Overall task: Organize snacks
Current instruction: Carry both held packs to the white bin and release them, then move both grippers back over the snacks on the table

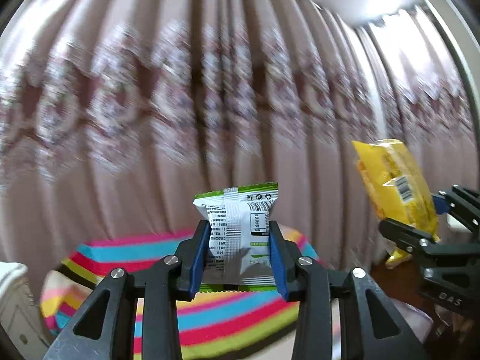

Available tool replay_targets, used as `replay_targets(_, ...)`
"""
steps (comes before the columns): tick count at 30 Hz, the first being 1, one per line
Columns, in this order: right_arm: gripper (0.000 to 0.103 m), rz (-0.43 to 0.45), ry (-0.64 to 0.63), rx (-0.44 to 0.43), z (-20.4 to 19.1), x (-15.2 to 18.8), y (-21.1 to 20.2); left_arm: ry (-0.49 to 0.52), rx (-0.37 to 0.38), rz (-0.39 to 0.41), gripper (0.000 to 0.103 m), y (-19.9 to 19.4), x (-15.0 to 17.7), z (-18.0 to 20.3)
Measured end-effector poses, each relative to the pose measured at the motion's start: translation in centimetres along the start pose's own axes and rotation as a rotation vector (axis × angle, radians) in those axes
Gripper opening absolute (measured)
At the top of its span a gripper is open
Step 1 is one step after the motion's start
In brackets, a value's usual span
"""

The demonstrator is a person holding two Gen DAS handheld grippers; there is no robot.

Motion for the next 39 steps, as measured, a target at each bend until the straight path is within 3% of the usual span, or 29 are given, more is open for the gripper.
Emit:
replay_targets(10, 0.056, -0.453, 0.158, 0.134, 9.7, 13.6, 2.3, 0.032, 0.428, -0.374, 0.039, 7.0, 7.9, 11.2)
replay_targets(13, 0.056, -0.555, 0.191, 0.153, 11.3, 17.2, 2.5, 0.052, 0.525, -0.475, 0.04, 8.6, 11.0, 15.1)
replay_targets(15, 0.056, -0.588, 0.226, 0.141, 12.0, 19.0, 2.8, 0.056, 0.635, -0.546, 0.042, 9.9, 13.7, 18.2)
replay_targets(16, 0.064, -0.619, 0.239, 0.143, 12.4, 20.1, 3.3, 0.06, 0.665, -0.567, 0.058, 10.3, 14.5, 19.1)
replay_targets(17, 0.08, -0.65, 0.245, 0.161, 12.7, 21.1, 3.7, 0.076, 0.7, -0.606, 0.071, 10.9, 15.9, 20.4)
replay_targets(18, 0.085, -0.677, 0.246, 0.188, 12.9, 21.9, 4.2, 0.098, 0.702, -0.644, 0.084, 11.4, 17.4, 21.1)
replay_targets(22, 0.085, -0.697, 0.218, 0.143, 11.1, 22.3, 6.2, 0.081, 0.617, -0.705, 0.084, 13.0, 20.5, 18.3)
replay_targets(24, 0.085, -0.691, 0.193, 0.081, 8.6, 21.6, 8.2, 0.009, 0.557, -0.699, 0.084, 13.7, 21.5, 13.9)
replay_targets(26, 0.085, -0.688, 0.183, -0.003, 5.5, 21.0, 11.1, -0.039, 0.445, -0.706, 0.084, 14.9, 23.1, 9.0)
replay_targets(31, 0.085, -0.744, 0.187, -0.203, -5.1, 21.4, 20.9, -0.181, 0.064, -0.736, 0.084, 18.2, 27.6, -7.2)
replay_targets(35, 0.085, -0.823, 0.221, -0.343, -13.0, 22.3, 28.3, -0.316, -0.126, -0.749, 0.084, 18.4, 30.3, -17.6)
replay_targets(39, 0.085, -0.867, 0.267, -0.452, -19.2, 21.9, 34.9, -0.389, -0.272, -0.772, 0.084, 19.7, 32.4, -25.8)
Point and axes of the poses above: each gripper's, at about its wrist camera, not at the fingertips, and y roughly the way its jaws point, z to its right, x to its underside, the point moved 5 cm from there along y, roughly the way its jaws point, and after that the axes turned 4 degrees about y, right-handed, at the moved point
